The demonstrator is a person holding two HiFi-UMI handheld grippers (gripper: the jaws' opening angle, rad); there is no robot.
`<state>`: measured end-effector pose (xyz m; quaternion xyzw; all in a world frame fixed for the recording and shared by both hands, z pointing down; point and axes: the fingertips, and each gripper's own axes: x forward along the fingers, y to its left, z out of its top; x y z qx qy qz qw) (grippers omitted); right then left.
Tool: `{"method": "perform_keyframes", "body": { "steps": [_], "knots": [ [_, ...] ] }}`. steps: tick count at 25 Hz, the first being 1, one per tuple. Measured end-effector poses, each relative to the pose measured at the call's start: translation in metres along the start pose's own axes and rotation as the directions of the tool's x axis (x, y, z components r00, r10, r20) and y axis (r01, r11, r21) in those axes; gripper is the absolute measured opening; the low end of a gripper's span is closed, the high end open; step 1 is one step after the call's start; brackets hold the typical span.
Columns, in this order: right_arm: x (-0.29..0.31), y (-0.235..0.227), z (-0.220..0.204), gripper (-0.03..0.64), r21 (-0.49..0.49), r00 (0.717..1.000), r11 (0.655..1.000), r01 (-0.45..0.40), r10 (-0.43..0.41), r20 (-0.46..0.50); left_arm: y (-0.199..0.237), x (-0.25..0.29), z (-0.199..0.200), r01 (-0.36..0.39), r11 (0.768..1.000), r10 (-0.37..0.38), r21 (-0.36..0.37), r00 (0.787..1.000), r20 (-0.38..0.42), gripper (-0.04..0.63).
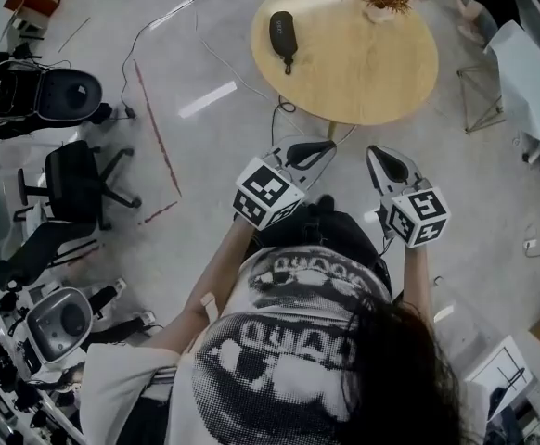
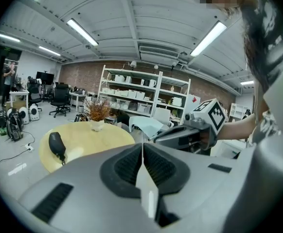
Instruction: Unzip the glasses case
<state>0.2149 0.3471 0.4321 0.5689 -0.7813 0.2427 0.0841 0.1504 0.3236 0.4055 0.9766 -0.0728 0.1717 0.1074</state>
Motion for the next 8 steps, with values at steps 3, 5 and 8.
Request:
{"method": "perform_keyframes", "body": {
  "steps": [3,5,8],
  "knots": [
    [-0.004,-0.004,-0.002,-0.006,-0.003,1.000,1.000,-0.009,0.009,0.000,-0.006,0.006,-0.003,0.010,1.000,-0.010,0.012,1.000,-0.007,0.015],
    [-0.005,-0.006,-0.004,-0.006,-0.010,1.000,1.000,-0.014,0.014,-0.002,-0.009,0.009,-0.004,0.016,1.000,-0.016,0.019,1.000,-0.010,0.015],
    [-0.005,-0.008,-0.005,-0.006,-0.018,1.000,1.000,-0.025,0.025,-0.009,-0.012,0.013,-0.005,0.026,0.999,-0.026,0.025,1.000,-0.008,0.015]
  ]
}}
